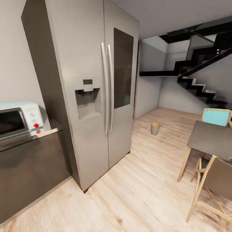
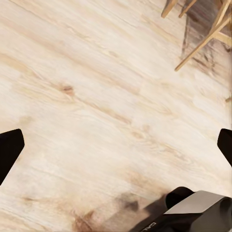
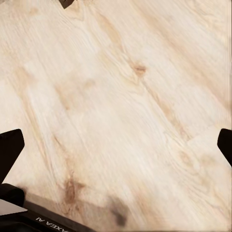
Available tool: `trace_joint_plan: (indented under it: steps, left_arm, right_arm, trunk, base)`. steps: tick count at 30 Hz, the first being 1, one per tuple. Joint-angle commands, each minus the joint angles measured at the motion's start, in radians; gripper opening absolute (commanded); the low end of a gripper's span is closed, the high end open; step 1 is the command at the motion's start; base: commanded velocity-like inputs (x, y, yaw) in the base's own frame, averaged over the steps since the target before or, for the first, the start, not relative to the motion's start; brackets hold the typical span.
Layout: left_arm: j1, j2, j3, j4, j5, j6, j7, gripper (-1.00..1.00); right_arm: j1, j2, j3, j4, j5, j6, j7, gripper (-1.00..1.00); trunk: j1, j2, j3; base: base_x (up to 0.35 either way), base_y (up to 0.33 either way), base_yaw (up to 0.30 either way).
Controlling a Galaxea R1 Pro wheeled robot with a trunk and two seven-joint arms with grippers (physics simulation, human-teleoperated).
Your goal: Put the three can of soda from the living room inside the tash can in the kitchen.
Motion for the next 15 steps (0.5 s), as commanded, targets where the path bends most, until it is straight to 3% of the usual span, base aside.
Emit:
trace_joint_plan:
  steps: [1, 15]
  left_arm:
    - [0.000, 0.000, 0.000, 0.000, 0.000, 0.000, 0.000, 1.00]
    - [0.000, 0.000, 0.000, 0.000, 0.000, 0.000, 0.000, 1.00]
  right_arm:
    - [0.000, 0.000, 0.000, 0.000, 0.000, 0.000, 0.000, 1.00]
    - [0.000, 0.000, 0.000, 0.000, 0.000, 0.000, 0.000, 1.00]
  trunk:
    - [0.000, 0.000, 0.000]
    - [0.000, 0.000, 0.000]
  base:
    - [0.000, 0.000, -0.264]
    - [0.000, 0.000, -0.264]
